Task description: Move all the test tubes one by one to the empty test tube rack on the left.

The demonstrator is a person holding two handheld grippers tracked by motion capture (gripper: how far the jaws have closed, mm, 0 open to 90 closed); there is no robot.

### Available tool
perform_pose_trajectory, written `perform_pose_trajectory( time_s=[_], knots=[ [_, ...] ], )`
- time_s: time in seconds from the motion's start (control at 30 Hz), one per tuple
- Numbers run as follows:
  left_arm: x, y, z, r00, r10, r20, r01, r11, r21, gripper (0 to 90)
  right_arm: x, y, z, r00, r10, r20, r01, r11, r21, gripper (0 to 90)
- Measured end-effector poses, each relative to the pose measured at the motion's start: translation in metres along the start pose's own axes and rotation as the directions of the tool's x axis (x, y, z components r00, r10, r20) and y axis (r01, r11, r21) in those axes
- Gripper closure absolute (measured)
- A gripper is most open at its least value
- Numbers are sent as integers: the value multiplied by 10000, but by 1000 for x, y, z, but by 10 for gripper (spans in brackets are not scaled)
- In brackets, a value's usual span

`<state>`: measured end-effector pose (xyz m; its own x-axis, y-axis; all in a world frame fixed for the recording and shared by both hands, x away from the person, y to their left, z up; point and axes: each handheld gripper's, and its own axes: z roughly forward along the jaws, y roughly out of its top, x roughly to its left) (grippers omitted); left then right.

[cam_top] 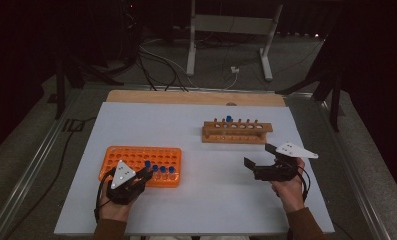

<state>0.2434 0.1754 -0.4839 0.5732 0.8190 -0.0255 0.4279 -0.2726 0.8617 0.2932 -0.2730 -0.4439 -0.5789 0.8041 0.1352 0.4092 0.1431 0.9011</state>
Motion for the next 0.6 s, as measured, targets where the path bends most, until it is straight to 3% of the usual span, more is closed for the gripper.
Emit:
perform_pose_trajectory(
  time_s=[0.37,0.6],
  knots=[
    [-4,-2,5,9991,389,-177,-377,9972,647,784,1,0,1,10000,-50,-51,50,10000,39,1],
    [-3,-3,6,9995,274,-139,-264,9975,662,785,0,-1,1,10000,-22,-57,22,10000,64,1]
  ],
)
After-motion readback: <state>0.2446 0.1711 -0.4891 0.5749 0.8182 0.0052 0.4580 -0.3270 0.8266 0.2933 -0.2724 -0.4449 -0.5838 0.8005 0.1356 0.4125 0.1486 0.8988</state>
